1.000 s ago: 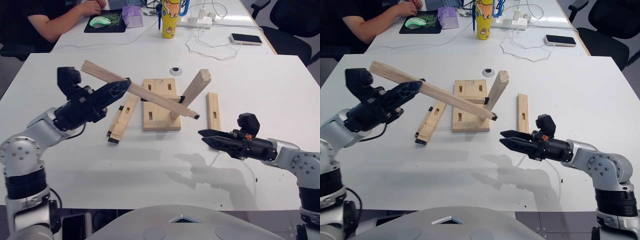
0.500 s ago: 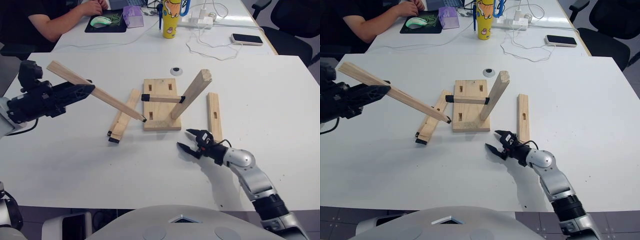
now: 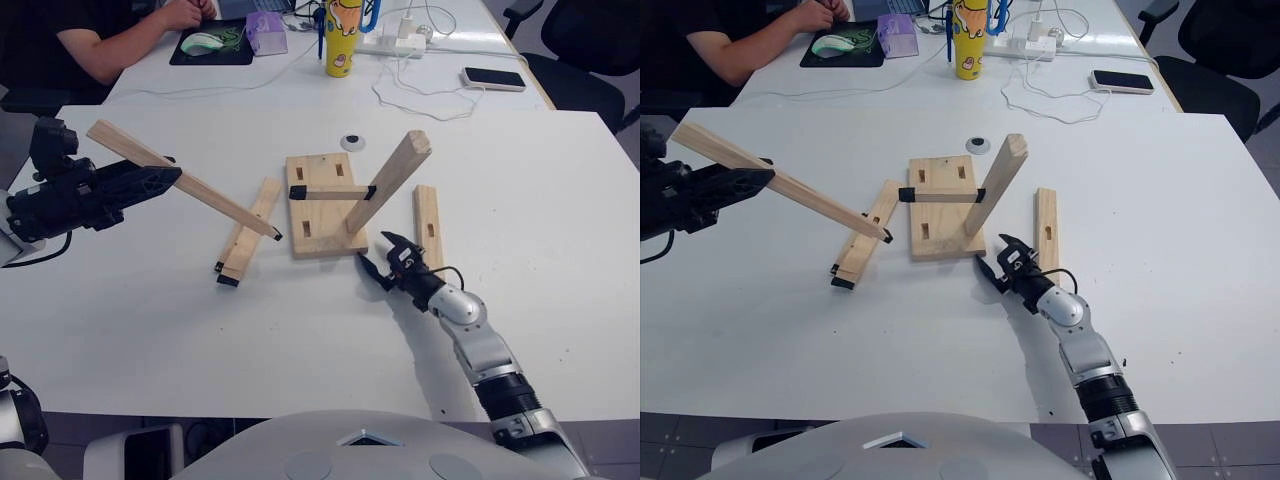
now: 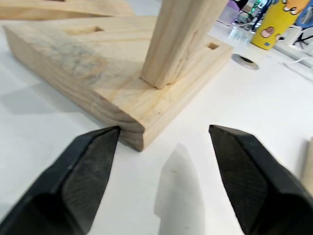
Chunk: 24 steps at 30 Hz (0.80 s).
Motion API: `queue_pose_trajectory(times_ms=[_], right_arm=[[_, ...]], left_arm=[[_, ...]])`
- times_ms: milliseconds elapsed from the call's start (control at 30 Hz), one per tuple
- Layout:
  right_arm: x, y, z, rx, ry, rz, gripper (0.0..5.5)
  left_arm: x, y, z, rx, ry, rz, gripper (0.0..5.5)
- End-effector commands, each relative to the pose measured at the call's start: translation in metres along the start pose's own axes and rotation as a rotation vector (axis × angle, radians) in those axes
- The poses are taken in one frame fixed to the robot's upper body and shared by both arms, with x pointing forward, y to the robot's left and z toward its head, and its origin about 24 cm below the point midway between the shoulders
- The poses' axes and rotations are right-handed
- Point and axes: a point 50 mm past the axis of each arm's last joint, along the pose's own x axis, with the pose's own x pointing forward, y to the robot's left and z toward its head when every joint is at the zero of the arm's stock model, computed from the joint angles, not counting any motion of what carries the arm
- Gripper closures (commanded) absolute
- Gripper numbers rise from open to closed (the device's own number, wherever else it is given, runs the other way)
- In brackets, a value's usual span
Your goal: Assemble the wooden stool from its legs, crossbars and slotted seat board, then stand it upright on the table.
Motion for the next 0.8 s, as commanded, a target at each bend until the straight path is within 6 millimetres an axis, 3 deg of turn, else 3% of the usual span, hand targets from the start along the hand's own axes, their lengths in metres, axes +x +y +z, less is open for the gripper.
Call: queue_pose_trajectory(times_ms=[33,133,200,267,367,533,667,800], right_arm=[[-0.011,-0.028,-0.009,-0.038,0.061,-0.137,2.10],[-0.011,-0.042,-0.003,-0.064,0.041,-0.217,2.10],[-0.008,-0.039,0.006,0.002,-0.026,-0.182,2.10],[-0.010,-0.026,0.015,0.126,-0.106,-0.075,2.10],[-0.017,-0.001,0.025,0.411,-0.178,0.110,2.52],[-0.005,0.028,0.039,0.641,-0.181,0.173,3.31],[0.020,0.042,0.043,0.674,-0.151,0.085,3.93],[0.037,0.066,0.049,0.616,-0.118,0.167,4.57]], left_arm=[[0.000,0.003,0.002,0.016,-0.027,0.018,3.47],[0.001,0.005,0.000,0.033,-0.051,0.049,3.47],[0.004,0.012,-0.001,0.102,-0.061,0.143,3.47],[0.009,0.015,-0.002,0.177,-0.041,0.190,3.47],[0.024,0.012,-0.003,0.295,0.000,0.187,3.47],[0.045,0.004,0.000,0.435,0.018,0.146,3.47],[0.061,-0.001,0.002,0.491,0.025,0.062,3.47],[0.067,0.002,0.003,0.514,0.075,0.017,3.47]])
